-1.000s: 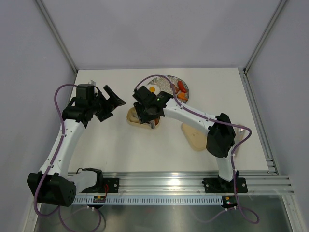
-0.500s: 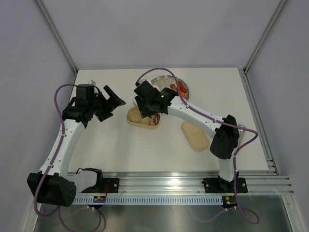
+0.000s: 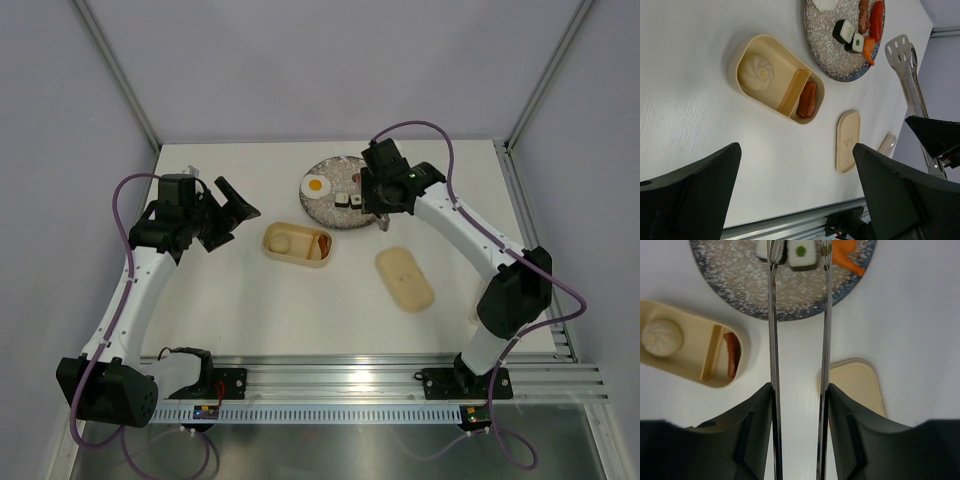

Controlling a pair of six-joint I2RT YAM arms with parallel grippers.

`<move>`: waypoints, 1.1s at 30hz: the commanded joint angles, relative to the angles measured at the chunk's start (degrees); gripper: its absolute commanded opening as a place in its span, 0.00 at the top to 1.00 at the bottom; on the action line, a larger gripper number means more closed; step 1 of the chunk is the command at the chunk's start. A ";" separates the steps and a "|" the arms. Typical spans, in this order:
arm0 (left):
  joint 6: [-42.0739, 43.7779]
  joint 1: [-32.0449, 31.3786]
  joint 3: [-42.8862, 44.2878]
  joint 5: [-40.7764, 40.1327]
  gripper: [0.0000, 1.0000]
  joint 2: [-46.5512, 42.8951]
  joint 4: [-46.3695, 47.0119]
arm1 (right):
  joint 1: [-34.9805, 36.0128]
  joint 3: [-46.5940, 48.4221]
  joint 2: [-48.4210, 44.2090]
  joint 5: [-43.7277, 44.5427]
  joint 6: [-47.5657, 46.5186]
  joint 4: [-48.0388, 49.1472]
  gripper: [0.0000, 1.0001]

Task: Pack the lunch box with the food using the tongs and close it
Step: Pick up the fake food from the plate.

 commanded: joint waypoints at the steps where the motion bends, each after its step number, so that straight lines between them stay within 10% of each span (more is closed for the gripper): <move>1: 0.50 0.35 -0.46 0.24 0.01 -0.66 2.19 | -3.68 -2.78 -3.21 0.31 -1.09 2.02 0.47; 33: 0.85 0.35 -0.90 0.07 0.01 -0.30 2.01 | -9.76 3.81 9.80 -2.77 -6.80 1.41 0.45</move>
